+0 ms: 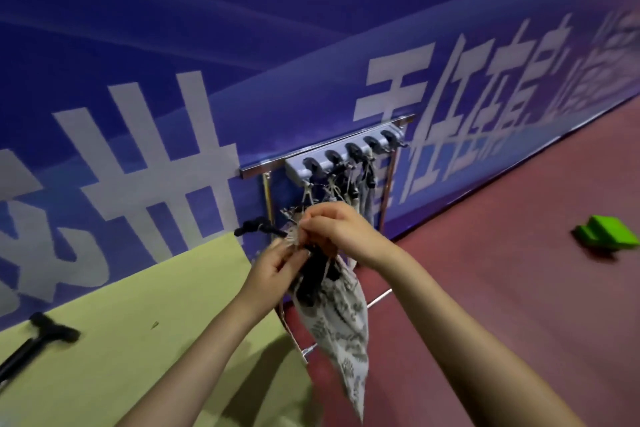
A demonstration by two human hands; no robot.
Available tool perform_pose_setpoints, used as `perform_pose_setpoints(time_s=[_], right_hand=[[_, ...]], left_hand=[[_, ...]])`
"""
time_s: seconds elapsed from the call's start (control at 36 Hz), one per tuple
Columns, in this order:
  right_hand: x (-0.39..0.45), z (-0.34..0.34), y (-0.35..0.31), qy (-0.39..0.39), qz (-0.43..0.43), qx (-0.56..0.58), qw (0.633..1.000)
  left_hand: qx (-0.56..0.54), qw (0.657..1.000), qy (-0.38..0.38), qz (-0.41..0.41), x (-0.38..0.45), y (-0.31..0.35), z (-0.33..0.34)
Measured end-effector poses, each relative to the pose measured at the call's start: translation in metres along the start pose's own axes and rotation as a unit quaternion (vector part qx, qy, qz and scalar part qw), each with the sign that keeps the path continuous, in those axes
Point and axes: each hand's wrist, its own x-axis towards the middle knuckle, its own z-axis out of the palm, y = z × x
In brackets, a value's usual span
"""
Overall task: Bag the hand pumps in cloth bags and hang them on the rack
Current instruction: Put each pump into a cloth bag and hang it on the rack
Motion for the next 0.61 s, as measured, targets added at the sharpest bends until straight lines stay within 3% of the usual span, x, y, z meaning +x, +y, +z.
perform_pose_setpoints(time_s=[0.14, 0.28, 0.36, 0.44, 0.61], right_hand=[[0.003, -0.049, 0.015, 0.042, 0.007, -0.014, 0.999], [0.021, -0.089, 0.050, 0.065, 0.048, 0.033, 0.996], [0.033, -0.110, 0.070, 0.078, 0.072, -0.011, 0.994], [0.051, -0.125, 0.084, 0.088, 0.099, -0.074, 0.988], [0.101, -0.180, 0.094, 0.040, 0.132, -0.051, 0.989]], left_hand=[[-0.137, 0.989, 0.011, -0.050, 0.033, 0.011, 0.035], [-0.039, 0.999, -0.034, -0.012, 0.080, -0.011, 0.049], [0.018, 0.998, -0.057, 0.011, 0.115, -0.029, 0.054], [0.017, 0.997, -0.067, -0.028, 0.145, -0.048, 0.064], [-0.028, 0.987, -0.096, -0.125, 0.193, -0.073, 0.101]])
